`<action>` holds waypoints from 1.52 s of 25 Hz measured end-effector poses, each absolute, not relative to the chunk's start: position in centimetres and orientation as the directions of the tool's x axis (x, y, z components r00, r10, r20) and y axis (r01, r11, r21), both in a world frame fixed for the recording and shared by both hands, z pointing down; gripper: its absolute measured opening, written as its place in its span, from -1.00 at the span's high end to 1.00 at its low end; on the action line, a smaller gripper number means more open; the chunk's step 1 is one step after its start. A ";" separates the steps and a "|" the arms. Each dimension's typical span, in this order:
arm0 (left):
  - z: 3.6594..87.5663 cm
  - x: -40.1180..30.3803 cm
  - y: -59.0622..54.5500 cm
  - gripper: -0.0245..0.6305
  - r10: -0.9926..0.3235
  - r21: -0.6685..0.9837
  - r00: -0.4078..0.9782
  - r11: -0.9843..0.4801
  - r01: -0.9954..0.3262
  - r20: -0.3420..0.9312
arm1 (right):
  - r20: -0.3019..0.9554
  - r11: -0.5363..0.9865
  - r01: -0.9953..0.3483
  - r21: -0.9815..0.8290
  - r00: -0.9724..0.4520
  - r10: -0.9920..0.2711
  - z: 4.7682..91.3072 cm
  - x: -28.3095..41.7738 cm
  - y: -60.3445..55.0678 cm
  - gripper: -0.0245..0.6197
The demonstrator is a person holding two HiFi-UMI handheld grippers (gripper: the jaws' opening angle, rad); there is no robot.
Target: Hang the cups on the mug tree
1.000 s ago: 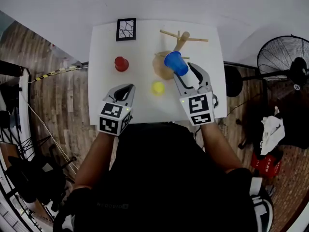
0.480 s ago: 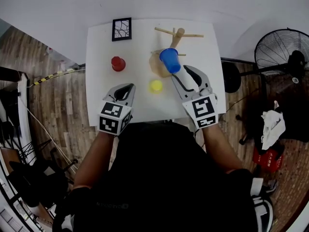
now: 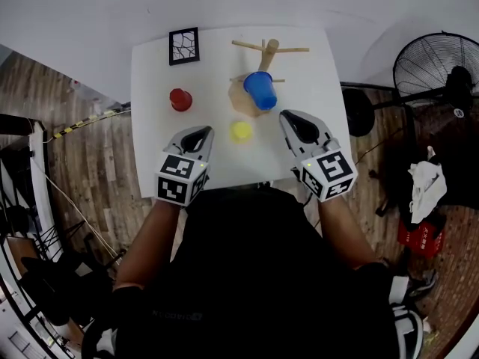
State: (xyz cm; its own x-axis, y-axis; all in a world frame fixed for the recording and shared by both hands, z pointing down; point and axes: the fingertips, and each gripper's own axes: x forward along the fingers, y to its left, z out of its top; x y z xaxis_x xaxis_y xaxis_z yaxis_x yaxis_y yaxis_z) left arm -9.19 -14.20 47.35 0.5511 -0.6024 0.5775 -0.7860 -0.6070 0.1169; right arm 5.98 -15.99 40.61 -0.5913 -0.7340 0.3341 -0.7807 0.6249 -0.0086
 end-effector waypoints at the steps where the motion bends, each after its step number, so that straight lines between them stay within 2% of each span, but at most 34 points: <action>1: 47.5 -9.2 -14.2 0.88 -0.599 0.116 0.551 -0.609 -0.785 0.581 | 0.347 0.617 -0.786 -0.023 -0.585 -0.733 41.1 6.4 -15.9 0.87; 13: 50.1 -8.9 -13.4 0.88 -0.559 0.132 0.540 -0.608 -0.783 0.629 | 0.474 0.603 -0.785 -0.141 -0.589 -0.655 47.3 6.5 -13.9 0.89; 23: 52.3 -10.1 -12.4 0.88 -0.540 0.131 0.505 -0.585 -0.801 0.673 | 0.567 0.690 -0.713 -0.124 -0.621 -0.540 51.8 3.1 -12.5 0.88; 29: 52.9 -11.6 -12.3 0.88 -0.558 0.129 0.477 -0.548 -0.826 0.679 | 0.610 0.745 -0.666 -0.048 -0.610 -0.506 53.5 0.7 -13.4 0.88; 31: 53.1 -12.2 -11.9 0.88 -0.553 0.133 0.467 -0.537 -0.833 0.690 | 0.626 0.763 -0.647 -0.017 -0.601 -0.496 54.0 0.1 -13.8 0.77; 34: 53.1 -12.9 -11.6 0.88 -0.562 0.134 0.456 -0.521 -0.843 0.690 | 0.669 0.792 -0.610 0.026 -0.578 -0.467 55.6 -0.7 -14.1 0.50; 38: 53.2 -13.7 -11.4 0.88 -0.573 0.133 0.443 -0.500 -0.856 0.690 | 0.709 0.814 -0.579 0.052 -0.553 -0.438 57.4 -1.5 -14.7 0.34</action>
State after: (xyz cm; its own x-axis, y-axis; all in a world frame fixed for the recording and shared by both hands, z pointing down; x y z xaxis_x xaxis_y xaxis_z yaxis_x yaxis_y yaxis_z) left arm -13.70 -11.36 53.21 0.4427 -0.5732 0.6895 -0.8555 -0.5002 0.1334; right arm -1.54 -14.66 57.43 -0.5528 -0.4380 0.7089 -0.5787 0.8139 0.0517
